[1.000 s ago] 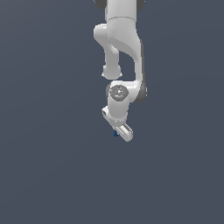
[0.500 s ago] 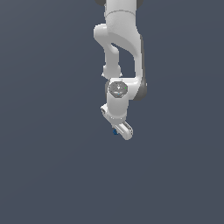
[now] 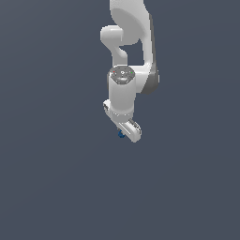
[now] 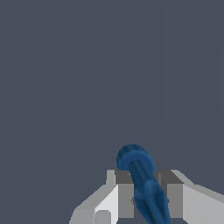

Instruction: Pick up the object and move it to a goal position.

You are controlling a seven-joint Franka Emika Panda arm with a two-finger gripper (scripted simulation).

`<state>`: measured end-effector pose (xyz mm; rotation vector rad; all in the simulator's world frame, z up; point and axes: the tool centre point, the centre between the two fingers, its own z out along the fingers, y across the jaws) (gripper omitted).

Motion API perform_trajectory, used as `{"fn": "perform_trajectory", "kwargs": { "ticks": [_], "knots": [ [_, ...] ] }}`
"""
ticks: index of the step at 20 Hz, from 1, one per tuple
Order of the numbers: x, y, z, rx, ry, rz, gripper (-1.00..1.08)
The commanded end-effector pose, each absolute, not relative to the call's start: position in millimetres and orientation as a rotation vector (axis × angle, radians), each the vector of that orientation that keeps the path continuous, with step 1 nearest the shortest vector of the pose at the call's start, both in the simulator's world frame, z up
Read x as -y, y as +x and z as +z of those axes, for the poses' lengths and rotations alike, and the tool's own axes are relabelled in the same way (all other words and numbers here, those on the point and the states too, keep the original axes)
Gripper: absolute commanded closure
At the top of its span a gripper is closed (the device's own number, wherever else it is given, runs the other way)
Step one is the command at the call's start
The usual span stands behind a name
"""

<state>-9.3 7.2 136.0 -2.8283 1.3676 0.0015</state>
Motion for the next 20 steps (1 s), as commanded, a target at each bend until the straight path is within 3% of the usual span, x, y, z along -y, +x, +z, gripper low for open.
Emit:
{"fn": "perform_trajectory", "kwargs": {
  "ticks": [1,20],
  "knots": [
    [-2,-9,164,-1.368,-2.828,0.001,1.08],
    [39,1,375,-1.369,-2.828,0.0,1.08]
  ]
}}
